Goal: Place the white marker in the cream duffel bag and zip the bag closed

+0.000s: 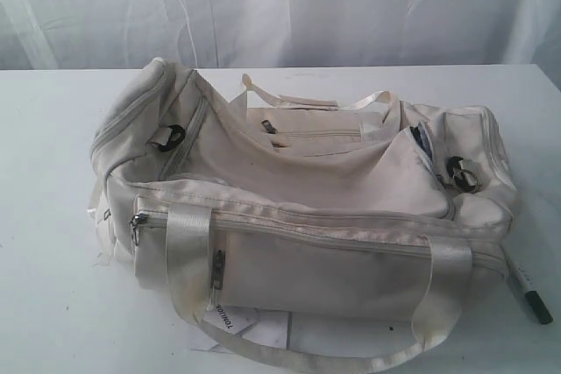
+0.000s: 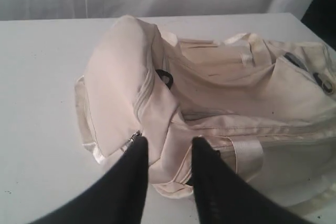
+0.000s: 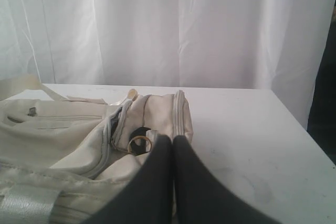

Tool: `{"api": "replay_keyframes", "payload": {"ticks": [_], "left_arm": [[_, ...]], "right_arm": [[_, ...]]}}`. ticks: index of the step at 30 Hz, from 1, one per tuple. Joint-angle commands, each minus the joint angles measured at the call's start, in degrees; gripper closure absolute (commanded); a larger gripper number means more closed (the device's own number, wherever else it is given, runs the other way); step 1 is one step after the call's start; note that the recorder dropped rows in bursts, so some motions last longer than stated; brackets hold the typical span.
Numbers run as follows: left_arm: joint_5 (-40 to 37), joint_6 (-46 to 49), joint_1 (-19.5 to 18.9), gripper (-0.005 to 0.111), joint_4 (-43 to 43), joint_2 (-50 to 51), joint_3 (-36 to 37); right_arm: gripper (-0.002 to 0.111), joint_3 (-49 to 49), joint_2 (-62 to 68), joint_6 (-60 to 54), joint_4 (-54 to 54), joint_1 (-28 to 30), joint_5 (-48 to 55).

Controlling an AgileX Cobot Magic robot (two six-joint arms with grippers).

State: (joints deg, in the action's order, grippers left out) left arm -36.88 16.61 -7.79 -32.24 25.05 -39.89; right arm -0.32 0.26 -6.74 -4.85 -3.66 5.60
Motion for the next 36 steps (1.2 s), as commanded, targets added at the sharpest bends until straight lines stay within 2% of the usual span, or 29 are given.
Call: {"api": "replay_keyframes", "payload": {"ticks": [1, 4, 6, 8, 11, 17, 21, 26, 27, 30, 31, 34, 36], "left_arm": [[-1.4, 3.7, 2.8, 0.062, -0.4, 6.9, -3.0], [-1.3, 5.7, 5.5, 0.062, -0.3, 14.3, -5.9], [-0.1, 6.1, 7.7, 0.062, -0.3, 20.9, -8.4], [-0.1, 6.4, 9.9, 0.062, -0.7, 25.9, -10.4], [1.6, 9.1, 13.7, 0.062, -0.7, 31.7, -13.1], [7.2, 12.3, 26.1, 0.062, 1.1, 43.4, -19.5], [7.0, 12.3, 29.0, 0.062, 2.0, 48.0, -21.2], [7.6, 12.3, 29.4, 0.062, 2.9, 50.5, -22.9], [8.5, 12.3, 29.4, 0.062, 3.0, 50.5, -22.9], [8.6, 12.3, 29.4, 0.062, 3.0, 50.6, -22.9], [8.8, 12.3, 29.4, 0.062, 2.4, 50.6, -22.9], [9.1, 12.3, 29.4, 0.062, 0.5, 50.6, -22.9], [9.2, 12.3, 30.3, 0.062, -0.2, 50.6, -22.9]], "right_arm": [[0.108, 0.3, -0.3, 0.1, 0.2, 0.3, -2.5], [0.108, 0.3, -0.3, 3.2, 0.2, 0.3, -11.0], [0.108, 0.3, -0.3, 14.6, 0.2, 0.3, -20.3], [0.108, 0.3, -0.3, 20.8, 0.2, 0.3, -25.1], [0.108, 0.3, -0.3, 27.2, 0.2, 0.3, -28.1], [0.108, 0.3, -0.3, 40.2, 0.1, 0.3, -27.5], [0.108, 0.3, -0.3, 42.0, 0.1, 0.3, -25.2], [0.108, -3.0, -0.3, 41.0, 0.1, 0.3, -11.6], [0.108, -6.1, 0.3, 38.4, 0.1, 0.3, -4.6], [0.108, -14.6, 6.9, 26.4, 0.7, 0.3, 5.0], [0.108, -20.3, 12.0, 23.0, 2.6, 0.3, 9.6], [0.106, -31.6, 25.9, 25.5, 13.7, 0.3, 24.0], [0.089, -40.5, 37.9, 28.7, 24.5, 0.3, 31.6]]}}
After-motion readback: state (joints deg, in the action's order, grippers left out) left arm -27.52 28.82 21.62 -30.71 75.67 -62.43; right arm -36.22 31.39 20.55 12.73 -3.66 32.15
